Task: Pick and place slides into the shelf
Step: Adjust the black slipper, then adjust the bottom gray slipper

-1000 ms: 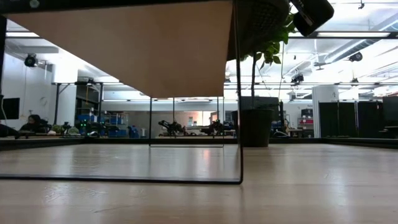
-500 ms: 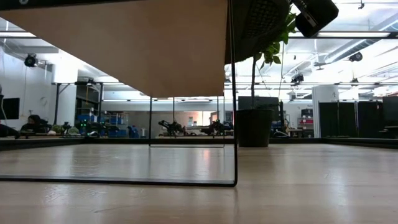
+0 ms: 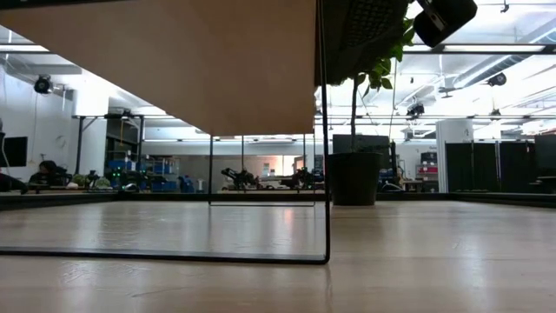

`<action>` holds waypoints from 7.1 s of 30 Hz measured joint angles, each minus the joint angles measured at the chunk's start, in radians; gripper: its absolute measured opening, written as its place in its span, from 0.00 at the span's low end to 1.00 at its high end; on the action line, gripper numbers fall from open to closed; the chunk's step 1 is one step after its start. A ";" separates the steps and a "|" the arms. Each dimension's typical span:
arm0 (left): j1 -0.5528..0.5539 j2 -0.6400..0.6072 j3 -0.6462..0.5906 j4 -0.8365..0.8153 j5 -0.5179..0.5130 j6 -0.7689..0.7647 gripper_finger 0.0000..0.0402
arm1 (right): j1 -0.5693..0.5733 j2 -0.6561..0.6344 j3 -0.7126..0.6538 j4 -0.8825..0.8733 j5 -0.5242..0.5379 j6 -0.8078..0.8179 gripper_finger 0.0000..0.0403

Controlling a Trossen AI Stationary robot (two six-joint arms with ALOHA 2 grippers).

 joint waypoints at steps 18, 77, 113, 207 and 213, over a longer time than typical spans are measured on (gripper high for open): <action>0.000 0.000 0.000 0.000 0.000 0.001 0.73 | -0.001 -0.011 0.000 0.051 0.002 0.008 0.59; -0.213 0.092 -0.135 -0.057 0.273 -0.401 0.73 | -0.059 -0.139 0.001 0.072 0.329 -0.404 0.60; -0.479 0.205 -0.314 0.129 -0.130 -0.341 0.73 | -0.059 -0.139 0.001 0.076 0.321 -0.437 0.61; -0.455 0.129 -0.377 0.114 0.033 -0.880 0.00 | -0.059 -0.140 0.001 0.077 0.321 -0.467 0.59; -0.451 0.132 -0.377 0.113 0.035 -0.890 0.00 | -0.059 -0.140 0.001 0.077 0.321 -0.464 0.59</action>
